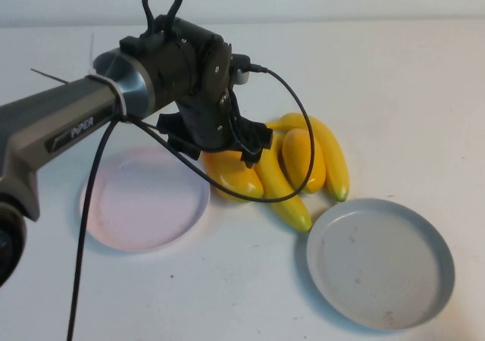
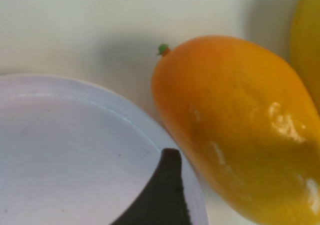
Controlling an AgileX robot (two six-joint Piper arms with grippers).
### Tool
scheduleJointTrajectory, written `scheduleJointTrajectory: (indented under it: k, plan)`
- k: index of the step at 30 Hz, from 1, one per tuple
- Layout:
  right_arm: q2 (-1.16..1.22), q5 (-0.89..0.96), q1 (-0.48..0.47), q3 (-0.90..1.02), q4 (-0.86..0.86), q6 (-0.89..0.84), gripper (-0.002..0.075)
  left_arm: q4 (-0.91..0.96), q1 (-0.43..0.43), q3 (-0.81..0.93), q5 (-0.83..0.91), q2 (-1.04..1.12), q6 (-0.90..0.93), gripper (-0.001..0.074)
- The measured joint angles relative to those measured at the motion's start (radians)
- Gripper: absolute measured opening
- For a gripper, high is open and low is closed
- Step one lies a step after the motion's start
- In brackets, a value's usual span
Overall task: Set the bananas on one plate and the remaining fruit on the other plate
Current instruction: Put one type of fruit in the left plate
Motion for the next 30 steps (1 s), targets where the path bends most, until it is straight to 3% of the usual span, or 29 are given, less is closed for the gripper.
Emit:
scheduleJointTrajectory:
  k: [21, 30]
  plan:
    - [0.000, 0.000, 0.000, 0.000, 0.000, 0.000, -0.0017, -0.019, 0.012, -0.007, -0.049, 0.064, 0.030, 0.0664]
    - [0.000, 0.000, 0.000, 0.000, 0.000, 0.000, -0.0017, -0.025, 0.012, -0.015, -0.068, 0.075, 0.065, 0.0518]
